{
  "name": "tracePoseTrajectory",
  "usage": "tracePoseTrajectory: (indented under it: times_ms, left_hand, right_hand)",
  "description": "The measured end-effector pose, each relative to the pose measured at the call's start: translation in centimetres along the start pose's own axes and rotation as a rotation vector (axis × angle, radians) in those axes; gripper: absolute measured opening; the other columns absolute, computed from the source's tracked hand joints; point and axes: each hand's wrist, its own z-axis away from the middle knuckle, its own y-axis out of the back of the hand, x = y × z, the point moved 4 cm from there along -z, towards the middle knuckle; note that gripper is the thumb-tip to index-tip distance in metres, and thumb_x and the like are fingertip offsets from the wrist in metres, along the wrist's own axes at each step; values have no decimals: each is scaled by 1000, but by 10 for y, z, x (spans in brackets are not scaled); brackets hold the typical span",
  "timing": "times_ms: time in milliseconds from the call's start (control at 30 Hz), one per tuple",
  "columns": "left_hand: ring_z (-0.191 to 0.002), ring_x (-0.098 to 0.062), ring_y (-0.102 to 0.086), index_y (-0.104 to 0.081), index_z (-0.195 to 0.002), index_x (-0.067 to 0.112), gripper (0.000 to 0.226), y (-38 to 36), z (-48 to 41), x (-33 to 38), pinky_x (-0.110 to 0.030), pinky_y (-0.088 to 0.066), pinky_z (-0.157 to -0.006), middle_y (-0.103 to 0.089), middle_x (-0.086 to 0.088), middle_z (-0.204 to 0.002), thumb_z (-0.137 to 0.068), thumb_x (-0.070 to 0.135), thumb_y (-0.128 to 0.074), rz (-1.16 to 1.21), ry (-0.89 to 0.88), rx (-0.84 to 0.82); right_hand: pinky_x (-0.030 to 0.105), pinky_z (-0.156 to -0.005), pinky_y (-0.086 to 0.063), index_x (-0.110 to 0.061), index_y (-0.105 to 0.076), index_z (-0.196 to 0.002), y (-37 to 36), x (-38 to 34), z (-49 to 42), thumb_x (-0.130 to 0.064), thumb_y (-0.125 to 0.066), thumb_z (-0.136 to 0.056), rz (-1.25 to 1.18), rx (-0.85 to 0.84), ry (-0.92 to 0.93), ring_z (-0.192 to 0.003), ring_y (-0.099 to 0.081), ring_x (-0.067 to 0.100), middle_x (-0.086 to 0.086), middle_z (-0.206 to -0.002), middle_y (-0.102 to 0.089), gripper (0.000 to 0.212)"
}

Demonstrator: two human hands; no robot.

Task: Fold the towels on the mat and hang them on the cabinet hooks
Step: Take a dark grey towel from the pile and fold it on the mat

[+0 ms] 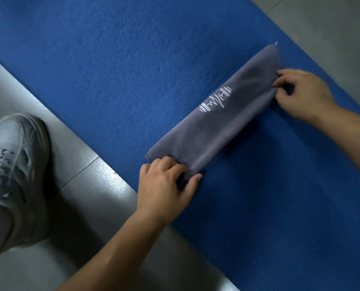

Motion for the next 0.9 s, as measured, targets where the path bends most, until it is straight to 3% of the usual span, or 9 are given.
tracePoseTrajectory:
  times_ms: [67,133,200,267,367,500,667,900]
  left_hand:
    - [-90,-15,-57,-73,-83,30,35,11,-9,12,-35,-32,-87,-61,12,-89,-93,54,-50,-51,-5,66]
    - [-105,-22,-56,-70,-93,25,29,15,-22,23,-40,-29,-97,-62,5,-106,-94,46,-51,-82,-30,123]
    - [-137,-29,-43,-64,-124,21,39,6,-37,28,-48,-22,-114,-53,-8,-142,-95,44,-50,-157,-52,66]
    - [-154,-32,-17,-43,-150,18,61,-11,-47,26,-54,-8,-123,-27,-16,-164,-98,49,-42,-254,-67,-68]
    - [-156,-31,-2,-23,-160,19,71,-28,-46,13,-57,-1,-124,-10,-17,-168,-101,58,-26,-365,-95,-182]
    - [-156,-31,1,-14,-162,23,76,-31,-39,3,-59,-2,-123,-5,-14,-169,-100,66,-24,-404,-67,-189]
    - [-156,-31,3,-12,-162,23,83,-32,-31,1,-58,-2,-123,-2,-12,-170,-96,72,-27,-400,-14,-174]
    - [-156,-30,7,-6,-162,27,84,-31,-36,4,-56,-1,-124,5,-9,-170,-94,74,-24,-366,31,-241]
  right_hand:
    - [46,-123,-18,-13,-75,-98,1,-6,4,-35,-46,-83,32,92,-62,-144,-34,36,5,-143,-57,39]
    - [50,-119,-23,-11,-74,-92,-2,-27,10,-36,-43,-82,50,168,-10,-146,-25,46,8,-142,-57,42]
    - [51,-117,-28,-7,-73,-96,-14,-60,13,-36,-43,-84,17,162,164,-145,-25,50,15,-142,-55,43]
    - [54,-118,-26,-8,-68,-114,-28,-89,13,-36,-47,-88,9,125,300,-146,-23,50,17,-149,-48,44]
    - [58,-120,-13,-16,-47,-146,-46,-113,3,-47,-36,-94,87,12,293,-151,-8,45,12,-163,-26,61]
    - [61,-120,9,-27,-19,-158,-69,-105,-4,-60,-24,-97,214,-104,112,-153,12,33,2,-168,3,69]
    - [59,-122,4,-15,-6,-160,-63,-70,-11,-70,-18,-93,203,-21,-104,-154,10,31,-1,-168,5,87]
    - [55,-122,7,-26,-5,-160,-63,-65,-15,-72,-21,-93,167,-42,-96,-153,14,28,0,-167,13,82]
